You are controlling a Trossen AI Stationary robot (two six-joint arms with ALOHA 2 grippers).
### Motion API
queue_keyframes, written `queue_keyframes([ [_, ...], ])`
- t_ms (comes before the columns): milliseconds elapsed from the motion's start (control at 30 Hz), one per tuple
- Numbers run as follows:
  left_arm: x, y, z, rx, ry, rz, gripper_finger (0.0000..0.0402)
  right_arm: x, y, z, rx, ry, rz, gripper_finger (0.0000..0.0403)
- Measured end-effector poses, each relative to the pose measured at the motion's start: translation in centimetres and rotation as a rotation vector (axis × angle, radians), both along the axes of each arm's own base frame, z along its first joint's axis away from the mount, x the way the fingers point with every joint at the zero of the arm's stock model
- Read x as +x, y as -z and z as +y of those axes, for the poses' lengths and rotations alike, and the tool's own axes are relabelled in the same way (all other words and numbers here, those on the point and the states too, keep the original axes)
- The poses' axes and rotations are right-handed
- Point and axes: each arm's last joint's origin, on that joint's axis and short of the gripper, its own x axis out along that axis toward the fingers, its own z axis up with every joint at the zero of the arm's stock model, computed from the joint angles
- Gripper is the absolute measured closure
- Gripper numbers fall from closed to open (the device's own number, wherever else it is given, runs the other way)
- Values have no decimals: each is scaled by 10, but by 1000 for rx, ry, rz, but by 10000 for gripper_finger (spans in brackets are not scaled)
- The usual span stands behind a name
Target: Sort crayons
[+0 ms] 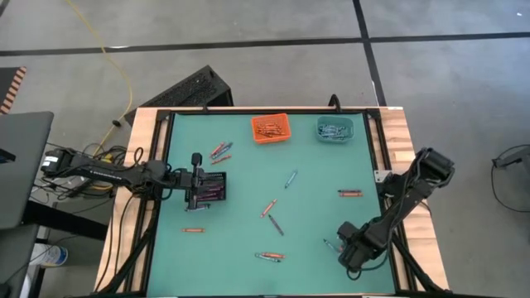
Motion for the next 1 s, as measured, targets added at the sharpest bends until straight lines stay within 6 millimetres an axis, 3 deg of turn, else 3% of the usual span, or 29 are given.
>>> queue_keyframes([
  [133,0,0,0,2,0,0,319,3,5,-2,-8,-35,15,329],
  [267,0,0,0,2,0,1,319,7,3,-8,-15,-51,11,364],
  [367,0,0,0,3,0,1,319,9,-2,-16,-27,-48,3,394],
  [633,0,1,0,3,-2,7,319,13,-26,-44,-134,-5,-89,400],
  [833,0,1,0,3,-17,7,319,25,-45,-81,-367,-2,-266,400],
  [1000,0,1,1,3,-18,8,319,56,-52,-124,-542,-58,-406,401],
])
